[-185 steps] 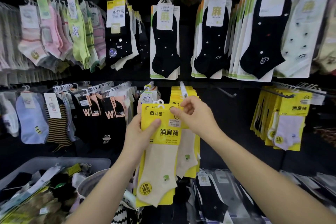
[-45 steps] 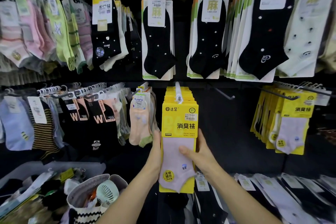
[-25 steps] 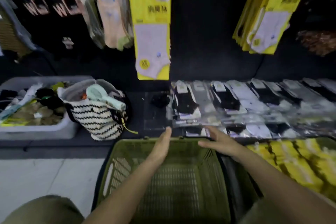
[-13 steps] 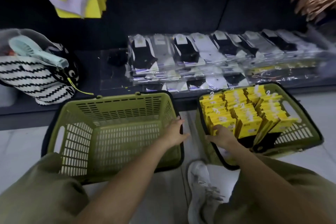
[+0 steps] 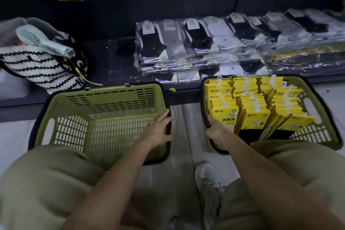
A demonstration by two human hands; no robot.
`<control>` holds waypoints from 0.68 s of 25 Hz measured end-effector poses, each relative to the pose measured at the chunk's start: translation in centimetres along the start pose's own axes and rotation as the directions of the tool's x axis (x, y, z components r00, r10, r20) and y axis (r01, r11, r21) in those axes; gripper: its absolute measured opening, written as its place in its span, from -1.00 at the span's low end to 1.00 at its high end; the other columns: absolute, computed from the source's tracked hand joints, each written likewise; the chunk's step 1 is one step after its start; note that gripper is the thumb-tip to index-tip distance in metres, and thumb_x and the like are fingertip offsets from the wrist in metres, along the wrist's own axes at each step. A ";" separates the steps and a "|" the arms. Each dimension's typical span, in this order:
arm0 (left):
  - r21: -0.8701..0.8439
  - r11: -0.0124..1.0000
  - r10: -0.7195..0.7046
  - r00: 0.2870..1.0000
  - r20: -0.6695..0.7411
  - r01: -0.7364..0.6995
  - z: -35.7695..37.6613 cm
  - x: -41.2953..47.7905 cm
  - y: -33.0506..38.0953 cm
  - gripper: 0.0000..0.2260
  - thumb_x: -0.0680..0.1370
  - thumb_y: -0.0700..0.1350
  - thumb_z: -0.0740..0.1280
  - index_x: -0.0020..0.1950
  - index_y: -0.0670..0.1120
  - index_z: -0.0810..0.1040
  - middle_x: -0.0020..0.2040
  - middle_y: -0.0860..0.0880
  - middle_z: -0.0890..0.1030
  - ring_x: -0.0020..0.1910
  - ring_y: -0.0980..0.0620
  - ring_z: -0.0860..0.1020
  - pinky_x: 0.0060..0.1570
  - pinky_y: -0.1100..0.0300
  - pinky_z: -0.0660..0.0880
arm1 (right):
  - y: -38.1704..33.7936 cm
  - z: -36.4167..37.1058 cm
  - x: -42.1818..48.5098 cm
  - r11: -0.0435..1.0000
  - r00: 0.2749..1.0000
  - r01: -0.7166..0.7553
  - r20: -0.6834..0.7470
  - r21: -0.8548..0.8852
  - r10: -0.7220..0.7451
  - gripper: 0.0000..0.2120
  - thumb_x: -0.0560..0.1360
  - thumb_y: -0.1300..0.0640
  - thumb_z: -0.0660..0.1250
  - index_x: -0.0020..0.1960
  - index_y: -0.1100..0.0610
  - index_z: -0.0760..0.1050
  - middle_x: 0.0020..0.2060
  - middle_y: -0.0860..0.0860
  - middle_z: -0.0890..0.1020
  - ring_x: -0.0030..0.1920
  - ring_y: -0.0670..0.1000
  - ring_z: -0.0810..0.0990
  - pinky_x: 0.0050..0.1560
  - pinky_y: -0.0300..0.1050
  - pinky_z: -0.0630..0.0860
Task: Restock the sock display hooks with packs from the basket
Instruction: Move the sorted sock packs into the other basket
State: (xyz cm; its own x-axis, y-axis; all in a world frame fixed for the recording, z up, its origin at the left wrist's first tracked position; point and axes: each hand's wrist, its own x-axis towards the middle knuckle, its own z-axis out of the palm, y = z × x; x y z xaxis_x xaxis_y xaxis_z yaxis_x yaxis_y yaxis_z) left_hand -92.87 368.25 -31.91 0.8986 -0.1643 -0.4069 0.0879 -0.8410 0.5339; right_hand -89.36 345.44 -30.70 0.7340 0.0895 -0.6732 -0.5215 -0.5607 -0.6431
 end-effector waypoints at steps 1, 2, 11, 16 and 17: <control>-0.004 1.000 -0.006 1.000 -0.007 0.006 -0.5 -0.7 -1.2 -0.38 0.46 -0.04 0.39 0.46 0.13 0.22 0.54 0.20 -0.10 0.53 0.06 -0.05 0.47 -0.09 0.09 | -0.6 0.7 0.1 1.000 1.000 0.000 0.019 -0.024 0.000 -0.22 0.41 0.46 0.25 0.52 0.02 0.12 0.29 0.09 0.49 0.22 0.12 0.48 0.19 -0.04 0.49; -0.002 1.000 -0.006 1.000 -0.017 0.006 -1.1 -1.3 -2.3 -0.38 0.46 -0.05 0.39 0.47 0.11 0.22 0.54 0.19 -0.08 0.53 0.08 -0.03 0.47 -0.05 0.10 | -1.1 1.4 0.2 0.999 0.999 0.001 0.037 -0.048 0.001 -0.20 0.40 0.45 0.28 0.53 0.03 0.10 0.30 0.09 0.48 0.23 0.10 0.47 0.17 -0.09 0.47; 0.020 0.980 -0.195 0.970 -0.148 0.200 -5.8 -7.4 -10.0 -0.34 0.48 -0.24 0.30 0.52 0.06 0.13 0.55 0.15 -0.03 0.51 0.02 0.11 0.41 0.02 0.25 | -5.5 9.5 -1.0 0.992 0.986 0.067 0.160 -0.111 -0.048 -0.14 0.42 0.32 0.37 0.54 0.01 -0.02 0.37 0.05 0.41 0.25 0.06 0.45 0.10 -0.19 0.40; -0.008 0.960 -0.268 0.910 -0.316 0.280 -5.8 -8.4 -10.1 -0.45 0.53 -0.15 0.26 0.50 -0.02 0.20 0.54 0.00 0.15 0.49 -0.06 0.17 0.42 -0.01 0.22 | -7.4 14.3 -2.3 0.947 0.946 0.187 0.309 -0.261 -0.101 -0.11 0.45 0.18 0.42 0.55 0.02 -0.11 0.50 0.04 0.17 0.46 0.09 0.23 0.34 -0.08 0.28; 0.004 0.967 -0.240 0.911 -0.336 0.256 -5.7 -7.8 -9.3 -0.47 0.54 -0.12 0.26 0.49 -0.04 0.22 0.52 -0.04 0.19 0.48 -0.08 0.18 0.43 0.01 0.20 | -8.0 14.8 -2.6 0.926 0.918 0.248 0.374 -0.285 -0.130 -0.14 0.47 0.14 0.40 0.55 0.01 -0.10 0.51 0.03 0.15 0.47 0.08 0.20 0.38 -0.06 0.24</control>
State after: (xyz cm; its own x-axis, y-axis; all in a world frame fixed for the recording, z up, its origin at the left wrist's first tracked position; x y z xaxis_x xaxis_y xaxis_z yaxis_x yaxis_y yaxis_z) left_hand -98.28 380.31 -29.47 0.9418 0.2251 -0.2498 0.3134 -0.8569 0.4093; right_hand -93.51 361.84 -29.19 0.5791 0.4631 -0.6709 -0.1770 -0.7319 -0.6580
